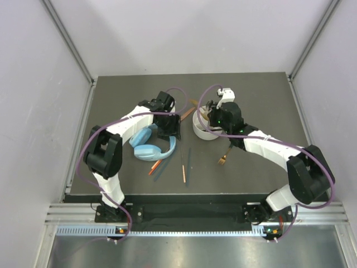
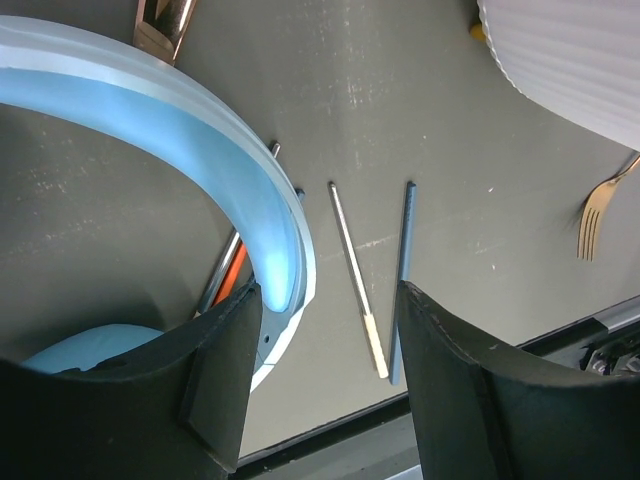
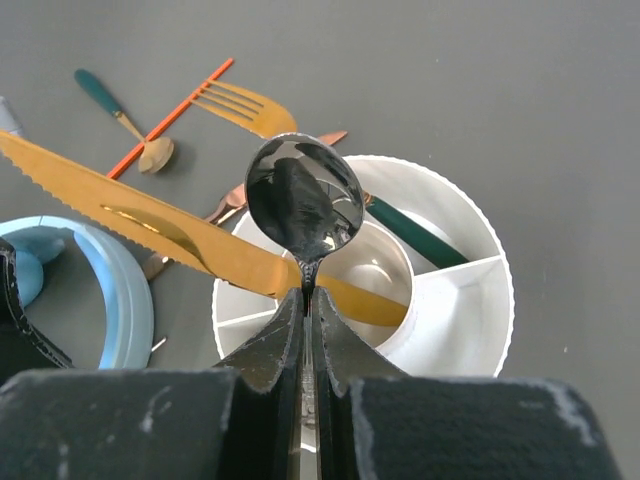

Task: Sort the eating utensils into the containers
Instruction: Place the spoon in the container.

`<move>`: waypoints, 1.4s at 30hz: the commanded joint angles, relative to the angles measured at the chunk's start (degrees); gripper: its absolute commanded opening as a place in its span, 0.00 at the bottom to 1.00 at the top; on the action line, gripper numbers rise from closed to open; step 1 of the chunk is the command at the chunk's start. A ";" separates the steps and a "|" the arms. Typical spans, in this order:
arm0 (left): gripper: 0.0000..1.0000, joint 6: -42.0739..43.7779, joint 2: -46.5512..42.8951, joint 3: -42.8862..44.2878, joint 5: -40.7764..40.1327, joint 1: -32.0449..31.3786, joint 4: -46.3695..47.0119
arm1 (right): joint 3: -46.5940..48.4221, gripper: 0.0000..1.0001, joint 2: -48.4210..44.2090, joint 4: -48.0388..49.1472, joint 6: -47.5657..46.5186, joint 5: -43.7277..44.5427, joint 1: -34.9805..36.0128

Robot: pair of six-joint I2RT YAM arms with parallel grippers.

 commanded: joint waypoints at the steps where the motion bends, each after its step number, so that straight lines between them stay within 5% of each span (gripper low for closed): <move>1: 0.61 0.82 -3.41 -0.39 0.91 0.01 1.91 | -0.83 0.00 -1.30 6.07 -0.81 3.01 1.08; 20: 0.61 1.88 -3.41 -0.92 0.82 0.01 2.35 | -9.89 0.02 -4.64 5.28 5.95 16.10 8.03; 26: 0.61 1.53 -3.50 -1.19 1.00 -0.07 2.70 | -10.33 0.31 -6.05 3.26 6.13 18.30 8.20; 34: 0.61 1.17 -3.06 -0.83 1.88 0.02 2.96 | -7.44 0.48 -9.64 -2.18 5.17 19.45 8.20; 42: 0.61 0.73 -2.88 0.75 2.14 -0.07 2.96 | 3.37 0.52 -18.16 -17.53 2.61 20.76 7.24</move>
